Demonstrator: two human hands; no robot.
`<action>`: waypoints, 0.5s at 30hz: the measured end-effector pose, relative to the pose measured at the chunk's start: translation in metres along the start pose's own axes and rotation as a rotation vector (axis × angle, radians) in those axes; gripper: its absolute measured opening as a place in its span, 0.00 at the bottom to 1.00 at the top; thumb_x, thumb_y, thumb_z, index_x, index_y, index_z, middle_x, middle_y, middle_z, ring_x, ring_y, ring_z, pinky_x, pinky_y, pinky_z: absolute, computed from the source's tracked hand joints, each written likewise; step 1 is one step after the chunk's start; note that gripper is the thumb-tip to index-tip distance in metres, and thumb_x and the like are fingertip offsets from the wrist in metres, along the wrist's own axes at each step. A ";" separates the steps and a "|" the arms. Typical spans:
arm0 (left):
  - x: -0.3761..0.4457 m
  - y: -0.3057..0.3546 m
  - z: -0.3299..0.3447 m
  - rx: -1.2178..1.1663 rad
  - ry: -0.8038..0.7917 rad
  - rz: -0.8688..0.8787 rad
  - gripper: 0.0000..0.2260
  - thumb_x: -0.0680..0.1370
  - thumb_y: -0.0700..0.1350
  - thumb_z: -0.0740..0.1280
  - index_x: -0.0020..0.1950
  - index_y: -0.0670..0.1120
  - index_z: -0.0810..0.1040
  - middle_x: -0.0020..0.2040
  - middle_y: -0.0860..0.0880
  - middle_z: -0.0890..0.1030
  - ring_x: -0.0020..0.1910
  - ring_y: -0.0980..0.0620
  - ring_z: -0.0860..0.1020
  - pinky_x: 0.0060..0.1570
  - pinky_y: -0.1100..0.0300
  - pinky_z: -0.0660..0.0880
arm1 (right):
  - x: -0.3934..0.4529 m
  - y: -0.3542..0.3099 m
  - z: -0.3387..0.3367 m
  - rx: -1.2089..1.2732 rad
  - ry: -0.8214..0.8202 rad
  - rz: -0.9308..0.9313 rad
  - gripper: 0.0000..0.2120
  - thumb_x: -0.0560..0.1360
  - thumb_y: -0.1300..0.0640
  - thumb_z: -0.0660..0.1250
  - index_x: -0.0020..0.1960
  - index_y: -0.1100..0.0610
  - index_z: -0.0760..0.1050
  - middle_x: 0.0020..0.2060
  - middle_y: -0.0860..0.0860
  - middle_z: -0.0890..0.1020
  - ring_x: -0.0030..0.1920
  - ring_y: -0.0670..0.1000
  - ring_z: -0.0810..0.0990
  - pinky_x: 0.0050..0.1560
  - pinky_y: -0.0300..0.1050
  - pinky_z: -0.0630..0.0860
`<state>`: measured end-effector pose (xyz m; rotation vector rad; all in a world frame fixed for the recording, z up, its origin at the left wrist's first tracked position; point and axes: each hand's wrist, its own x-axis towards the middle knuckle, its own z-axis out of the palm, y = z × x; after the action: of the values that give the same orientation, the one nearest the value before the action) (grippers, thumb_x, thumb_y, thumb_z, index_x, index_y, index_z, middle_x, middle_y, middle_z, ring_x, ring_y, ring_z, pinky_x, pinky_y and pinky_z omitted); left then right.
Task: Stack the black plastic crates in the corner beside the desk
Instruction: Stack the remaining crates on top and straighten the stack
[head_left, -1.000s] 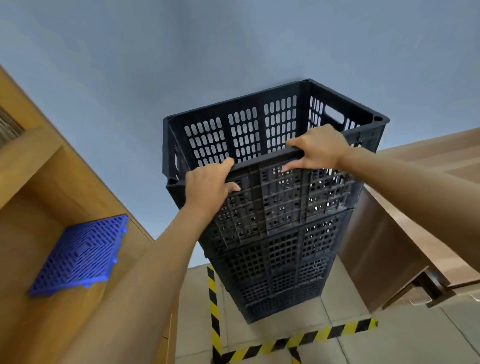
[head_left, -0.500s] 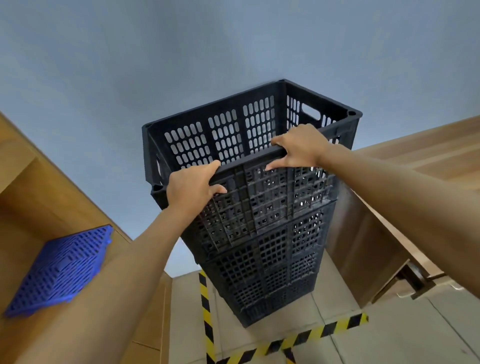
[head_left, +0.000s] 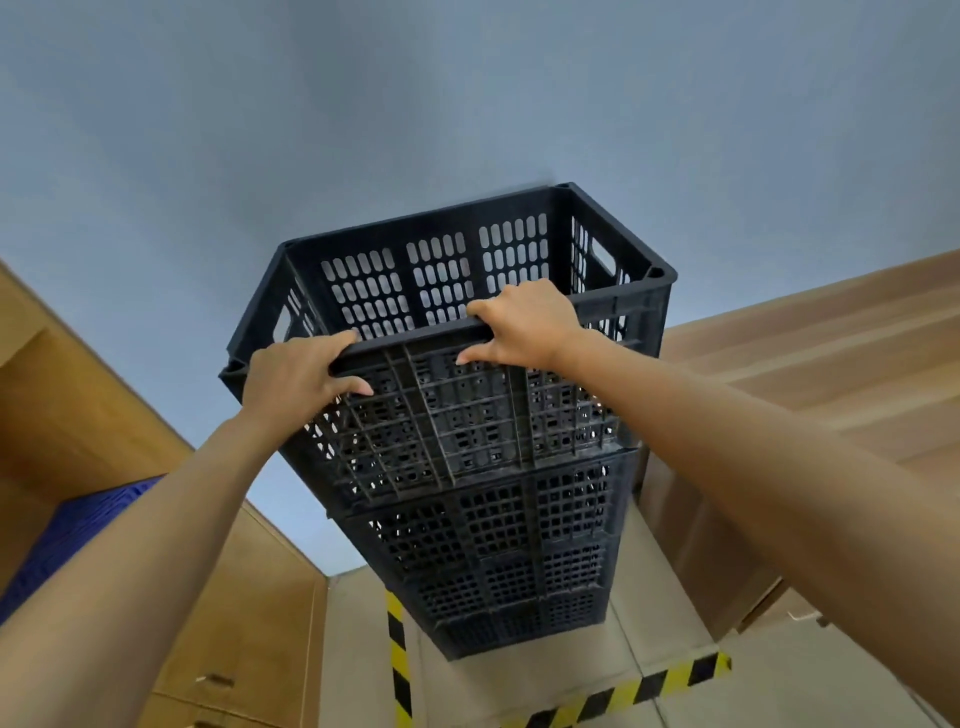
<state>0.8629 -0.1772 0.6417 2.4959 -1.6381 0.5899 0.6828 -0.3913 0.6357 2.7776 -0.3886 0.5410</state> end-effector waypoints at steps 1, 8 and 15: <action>0.000 0.003 0.000 -0.003 -0.002 -0.004 0.17 0.68 0.62 0.72 0.44 0.52 0.73 0.28 0.58 0.68 0.31 0.52 0.71 0.32 0.60 0.63 | 0.000 0.002 -0.001 0.004 0.001 -0.006 0.32 0.69 0.26 0.58 0.50 0.53 0.77 0.25 0.45 0.70 0.29 0.50 0.73 0.28 0.39 0.60; 0.011 0.042 0.006 -0.032 0.039 -0.027 0.17 0.70 0.62 0.71 0.50 0.53 0.75 0.39 0.54 0.82 0.40 0.48 0.81 0.41 0.53 0.75 | -0.001 0.044 0.000 0.021 0.018 -0.041 0.33 0.67 0.23 0.56 0.47 0.52 0.78 0.22 0.44 0.70 0.25 0.47 0.72 0.26 0.35 0.56; 0.016 0.038 0.007 0.015 0.058 0.021 0.19 0.70 0.63 0.70 0.53 0.53 0.76 0.39 0.54 0.82 0.38 0.49 0.81 0.33 0.60 0.70 | 0.000 0.046 0.002 -0.005 0.000 -0.021 0.34 0.67 0.24 0.57 0.49 0.54 0.78 0.22 0.45 0.68 0.26 0.50 0.72 0.28 0.37 0.58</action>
<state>0.8361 -0.2089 0.6363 2.4503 -1.6474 0.6731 0.6687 -0.4349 0.6440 2.7736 -0.3603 0.5347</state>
